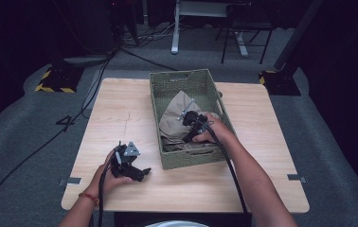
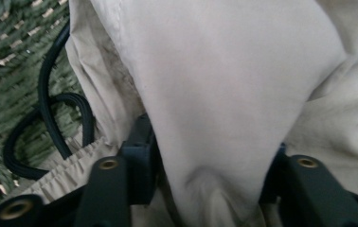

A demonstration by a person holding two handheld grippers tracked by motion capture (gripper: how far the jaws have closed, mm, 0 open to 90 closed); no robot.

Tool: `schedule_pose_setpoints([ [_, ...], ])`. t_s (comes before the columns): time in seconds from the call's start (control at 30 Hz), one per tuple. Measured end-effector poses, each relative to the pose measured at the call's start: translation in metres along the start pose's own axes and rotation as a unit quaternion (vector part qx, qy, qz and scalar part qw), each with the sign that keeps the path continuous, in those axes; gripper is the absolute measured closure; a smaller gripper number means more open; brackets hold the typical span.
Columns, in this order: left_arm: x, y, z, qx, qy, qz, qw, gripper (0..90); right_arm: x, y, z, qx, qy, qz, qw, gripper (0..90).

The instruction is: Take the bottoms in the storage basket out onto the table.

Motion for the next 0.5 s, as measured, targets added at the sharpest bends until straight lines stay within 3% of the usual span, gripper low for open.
schedule_pose_setpoints([
  [0.13, 0.0, 0.0, 0.0, 0.0, 0.0, 0.0, 1.0, 0.1, 0.001, 0.002, -0.001, 0.01, -0.005, -0.02, 0.9997, 74.3],
  [0.23, 0.0, 0.0, 0.0, 0.0, 0.0, 0.0, 1.0, 0.1, 0.002, 0.003, -0.002, 0.016, -0.002, -0.023, 0.9996, 75.2],
  [0.43, 0.0, 0.0, 0.0, -0.001, 0.0, 0.0, 1.0, 0.1, 0.005, -0.002, 0.001, 0.017, 0.023, 0.006, 0.9996, 73.8],
  [0.47, 0.0, 0.0, 0.0, 0.0, 0.0, 0.0, 1.0, 0.2, 0.005, -0.009, 0.004, 0.027, 0.035, 0.03, 0.9986, 65.4],
  [0.5, 0.0, 0.0, 0.0, 0.0, 0.0, 0.0, 1.0, 0.2, 0.003, -0.011, 0.005, 0.032, 0.036, 0.033, 0.9983, 59.8],
])
Point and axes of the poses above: each handheld gripper's, and its own axes: x roughly backward along the jaws, z roughly out of its top, y roughly to its right, the point moved 8 cm from there along -x, roughly forward along the jaws, and after that the axes turned 10 degrees about x, right-handed, at the moved point
